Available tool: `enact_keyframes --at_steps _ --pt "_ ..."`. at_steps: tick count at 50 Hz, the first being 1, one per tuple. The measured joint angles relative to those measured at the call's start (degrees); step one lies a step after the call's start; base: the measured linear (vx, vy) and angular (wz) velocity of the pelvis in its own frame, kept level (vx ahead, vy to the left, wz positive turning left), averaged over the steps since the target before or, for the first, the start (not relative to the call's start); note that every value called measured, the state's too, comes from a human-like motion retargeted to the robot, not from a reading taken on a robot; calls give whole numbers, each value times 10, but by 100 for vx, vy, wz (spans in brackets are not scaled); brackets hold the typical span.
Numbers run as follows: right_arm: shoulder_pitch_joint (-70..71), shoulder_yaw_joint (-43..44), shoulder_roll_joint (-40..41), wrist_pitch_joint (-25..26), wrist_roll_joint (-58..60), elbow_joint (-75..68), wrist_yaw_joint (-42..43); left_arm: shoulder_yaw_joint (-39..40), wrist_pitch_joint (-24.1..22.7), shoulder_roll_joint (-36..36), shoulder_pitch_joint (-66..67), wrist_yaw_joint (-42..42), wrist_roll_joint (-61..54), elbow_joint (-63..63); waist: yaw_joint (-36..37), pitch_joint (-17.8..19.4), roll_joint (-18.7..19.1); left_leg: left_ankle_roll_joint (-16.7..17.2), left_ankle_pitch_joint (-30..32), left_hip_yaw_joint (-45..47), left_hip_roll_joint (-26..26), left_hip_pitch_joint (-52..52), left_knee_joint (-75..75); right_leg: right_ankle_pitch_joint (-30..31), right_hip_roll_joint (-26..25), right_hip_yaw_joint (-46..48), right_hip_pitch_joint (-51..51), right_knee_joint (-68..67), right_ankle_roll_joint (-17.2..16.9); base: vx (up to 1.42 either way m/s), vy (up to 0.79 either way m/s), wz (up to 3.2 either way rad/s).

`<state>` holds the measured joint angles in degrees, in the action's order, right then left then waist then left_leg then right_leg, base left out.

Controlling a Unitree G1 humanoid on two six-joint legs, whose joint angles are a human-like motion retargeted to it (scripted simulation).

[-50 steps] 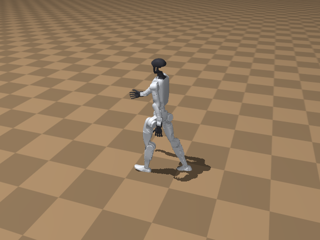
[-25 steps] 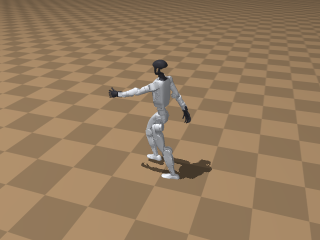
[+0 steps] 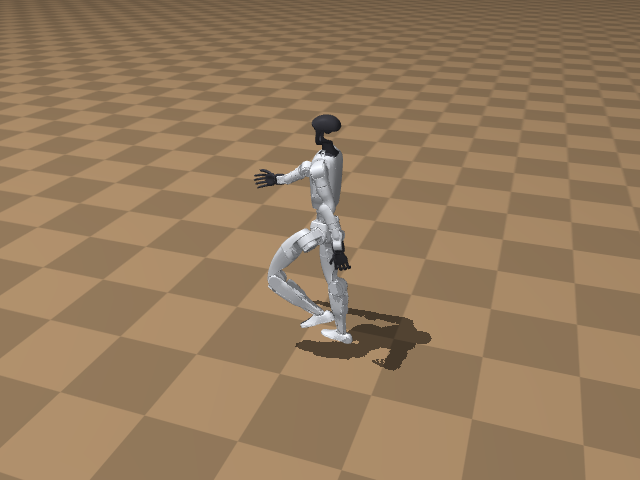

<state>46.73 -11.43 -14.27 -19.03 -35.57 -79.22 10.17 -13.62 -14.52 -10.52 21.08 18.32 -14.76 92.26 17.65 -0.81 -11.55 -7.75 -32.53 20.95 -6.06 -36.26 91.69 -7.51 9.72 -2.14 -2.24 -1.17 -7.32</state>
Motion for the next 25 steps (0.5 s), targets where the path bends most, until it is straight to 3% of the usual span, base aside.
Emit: enact_keyframes --at_steps 5,8,10,12,16,20,22,25 --pt "86 -19 -5 -7 13 -8 19 -16 15 0 81 9 -30 4 29 -14 -8 17 71 17 21 -25 -298 -21 10 -24 -3 -32 -12 63 14 -42" --pt "101 -8 4 -8 25 -21 27 -11 13 6 71 -17 -46 2 51 -1 5 25 140 83 38 90 -626 -33 6 -42 -34 -50 -22 73 20 -69" --pt "90 3 14 -17 25 -24 28 4 -4 12 46 -44 -54 -3 71 20 42 49 182 114 44 196 -833 -39 -21 -58 -86 -53 -26 83 26 -104" --pt "55 9 27 -34 11 -22 22 16 -28 19 8 -68 -53 -4 74 29 72 68 212 117 45 260 -937 -40 -44 -69 -127 -63 -26 83 30 -60" --pt "-72 -3 59 -68 -25 -32 -22 20 -72 35 -100 -105 -1 15 33 17 87 59 251 96 57 319 -967 2 -59 -58 -139 -160 -21 79 32 38" --pt "-242 31 66 16 105 -82 -59 -10 -36 29 -255 -81 -31 11 -31 2 105 89 261 42 56 365 -967 87 -73 31 -32 -447 10 72 27 129" --pt "-323 42 63 52 132 -111 -77 -5 -14 17 -352 -94 -1 -1 -58 -1 104 99 250 14 62 376 -966 81 -47 74 57 -611 42 63 19 119" --pt "-433 64 52 97 153 -148 -105 20 23 -6 -501 -113 47 -21 -99 7 107 115 228 -23 67 397 -953 11 -30 92 165 -784 88 61 14 109"
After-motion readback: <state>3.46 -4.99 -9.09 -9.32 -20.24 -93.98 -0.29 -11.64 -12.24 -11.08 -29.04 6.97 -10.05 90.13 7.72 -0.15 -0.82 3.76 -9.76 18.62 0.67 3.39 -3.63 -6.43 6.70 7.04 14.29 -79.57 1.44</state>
